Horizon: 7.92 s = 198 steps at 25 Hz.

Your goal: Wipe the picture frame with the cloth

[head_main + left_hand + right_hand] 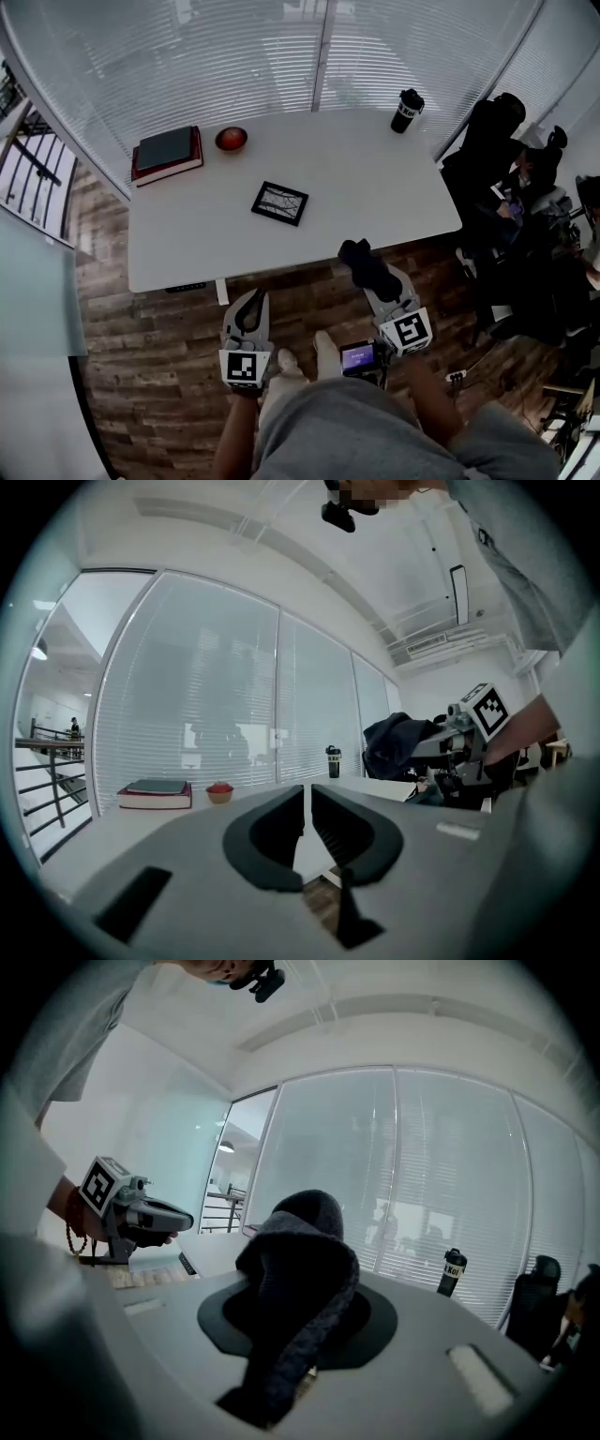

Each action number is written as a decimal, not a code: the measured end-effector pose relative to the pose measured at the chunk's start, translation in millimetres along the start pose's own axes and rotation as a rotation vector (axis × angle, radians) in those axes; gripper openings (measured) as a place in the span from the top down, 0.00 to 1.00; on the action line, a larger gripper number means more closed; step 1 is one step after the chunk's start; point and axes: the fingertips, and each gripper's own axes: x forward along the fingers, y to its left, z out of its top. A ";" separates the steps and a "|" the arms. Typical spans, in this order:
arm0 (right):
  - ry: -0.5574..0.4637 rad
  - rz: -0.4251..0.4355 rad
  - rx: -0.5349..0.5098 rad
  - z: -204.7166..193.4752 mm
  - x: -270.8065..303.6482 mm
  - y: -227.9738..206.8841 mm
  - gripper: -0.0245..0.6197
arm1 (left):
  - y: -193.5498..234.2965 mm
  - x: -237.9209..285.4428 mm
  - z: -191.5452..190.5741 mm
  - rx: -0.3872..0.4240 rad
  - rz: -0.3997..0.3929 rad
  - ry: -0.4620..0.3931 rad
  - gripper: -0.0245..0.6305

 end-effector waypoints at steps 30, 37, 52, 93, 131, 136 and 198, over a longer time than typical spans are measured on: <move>0.244 0.306 -0.683 -104.4 283.8 -94.0 0.79 | 77.1 210.2 -120.6 -0.071 0.042 0.386 0.23; 0.347 0.495 -0.957 -148.0 298.5 -51.8 0.77 | 83.9 249.1 -161.0 -0.052 -0.109 0.460 0.04; 0.244 0.738 -0.081 -123.2 296.7 -55.4 0.54 | 93.6 259.4 -180.6 -0.034 -0.117 0.551 0.04; 0.513 0.984 0.542 -96.8 300.4 -11.6 0.79 | 96.3 260.7 -185.8 -0.016 -0.096 0.588 0.09; 0.650 0.779 0.027 -143.1 364.9 15.2 0.79 | 100.2 261.4 -187.0 -0.013 -0.075 0.598 0.12; 0.707 0.813 0.125 -137.5 356.7 35.0 0.79 | 101.8 258.1 -187.1 -0.016 -0.074 0.598 0.12; 0.613 0.774 -0.015 -115.9 395.5 58.4 0.79 | 98.5 259.4 -186.9 -0.014 -0.071 0.600 0.13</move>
